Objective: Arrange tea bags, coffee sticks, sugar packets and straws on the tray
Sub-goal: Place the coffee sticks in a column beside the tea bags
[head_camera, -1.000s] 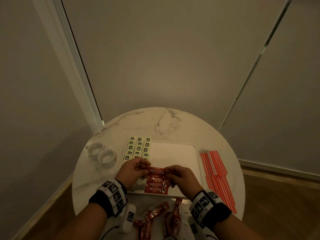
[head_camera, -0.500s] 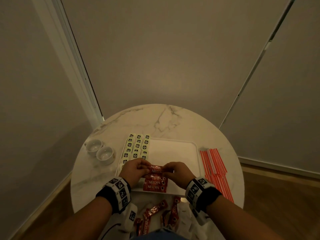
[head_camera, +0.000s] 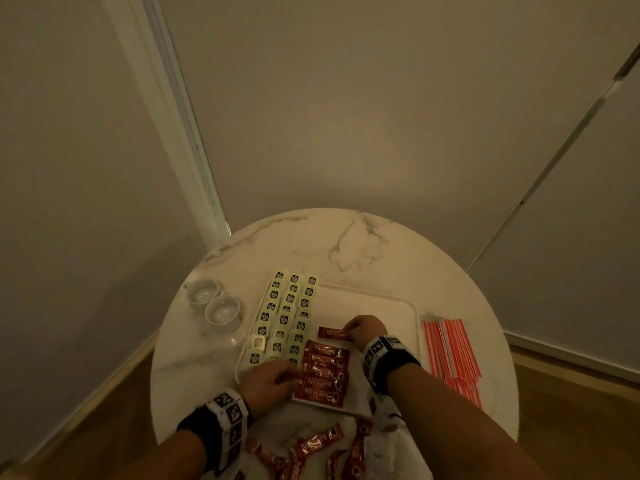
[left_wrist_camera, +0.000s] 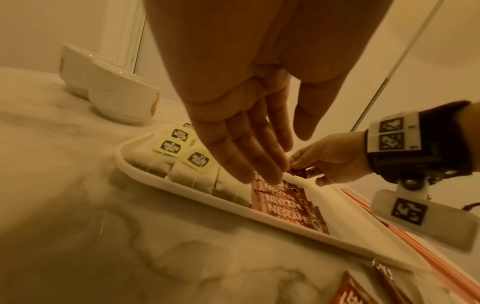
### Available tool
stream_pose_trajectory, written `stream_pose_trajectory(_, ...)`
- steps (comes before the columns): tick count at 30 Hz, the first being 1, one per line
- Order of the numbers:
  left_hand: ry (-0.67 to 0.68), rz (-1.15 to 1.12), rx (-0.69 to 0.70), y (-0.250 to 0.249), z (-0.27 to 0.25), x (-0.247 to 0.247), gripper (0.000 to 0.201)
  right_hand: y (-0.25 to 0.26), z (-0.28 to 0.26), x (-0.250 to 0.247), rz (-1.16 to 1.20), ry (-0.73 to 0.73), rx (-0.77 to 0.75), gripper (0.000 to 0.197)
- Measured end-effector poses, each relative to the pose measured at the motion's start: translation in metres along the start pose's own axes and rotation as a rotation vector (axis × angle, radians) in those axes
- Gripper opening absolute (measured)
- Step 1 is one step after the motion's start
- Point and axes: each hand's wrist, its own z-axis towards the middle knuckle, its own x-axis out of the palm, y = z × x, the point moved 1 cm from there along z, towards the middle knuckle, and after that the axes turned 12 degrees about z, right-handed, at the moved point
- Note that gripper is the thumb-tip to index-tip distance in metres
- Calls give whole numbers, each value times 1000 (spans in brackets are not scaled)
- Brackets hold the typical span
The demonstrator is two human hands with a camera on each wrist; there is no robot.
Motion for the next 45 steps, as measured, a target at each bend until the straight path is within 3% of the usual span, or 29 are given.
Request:
stream_pose_trajectory(6,38,61,-3,8,2,2,18,4,11,16,34,48,59,9)
stream_pose_trajectory(17,80,34,-41,16,9,12,15,9,14,27,-97,84,30,10)
stream_pose_trajectory(36,145,66,20,20,8,19,20,12,0,23,-154,112,-49,9)
stream_pose_trajectory(41,142,163,60,21,4,21,13,10,-2,19,-75,123,-64,13)
stream_pose_trajectory(45,180,358,127,7,2,26,27,1,-6,9,-6,29,-98,18)
